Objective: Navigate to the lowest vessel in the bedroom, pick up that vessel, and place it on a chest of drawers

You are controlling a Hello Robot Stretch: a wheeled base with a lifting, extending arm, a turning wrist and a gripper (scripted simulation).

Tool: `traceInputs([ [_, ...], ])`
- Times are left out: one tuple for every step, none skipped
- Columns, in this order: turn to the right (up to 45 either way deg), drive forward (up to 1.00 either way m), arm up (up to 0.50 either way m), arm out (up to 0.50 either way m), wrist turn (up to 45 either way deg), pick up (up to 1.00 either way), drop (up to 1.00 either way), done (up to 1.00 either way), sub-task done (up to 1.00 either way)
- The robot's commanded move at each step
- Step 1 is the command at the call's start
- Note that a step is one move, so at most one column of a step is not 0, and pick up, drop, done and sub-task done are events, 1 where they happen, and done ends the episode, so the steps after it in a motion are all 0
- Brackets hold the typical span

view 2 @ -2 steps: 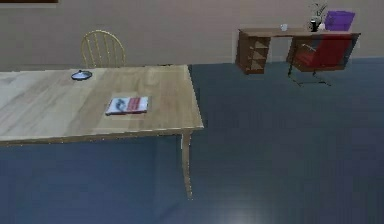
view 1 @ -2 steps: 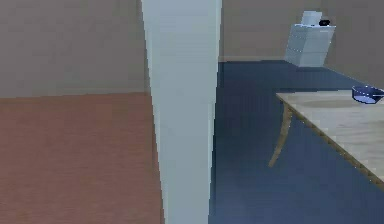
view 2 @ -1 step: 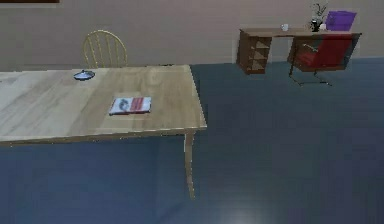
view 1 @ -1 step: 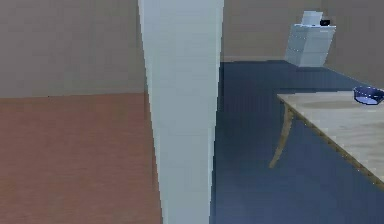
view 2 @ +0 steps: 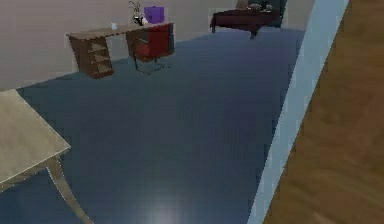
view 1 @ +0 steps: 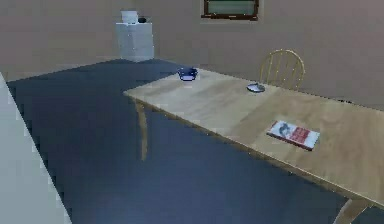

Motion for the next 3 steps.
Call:
traceInputs([
  [39.0, 0.0, 0.0, 0.0, 0.0, 0.0, 0.0, 0.0, 0.0],
  [0.0, 0.3, 0.0, 0.0, 0.0, 0.0, 0.0, 0.0, 0.0],
  [-42.0, 0.0, 0.0, 0.0, 0.0, 0.0, 0.0, 0.0, 0.0],
])
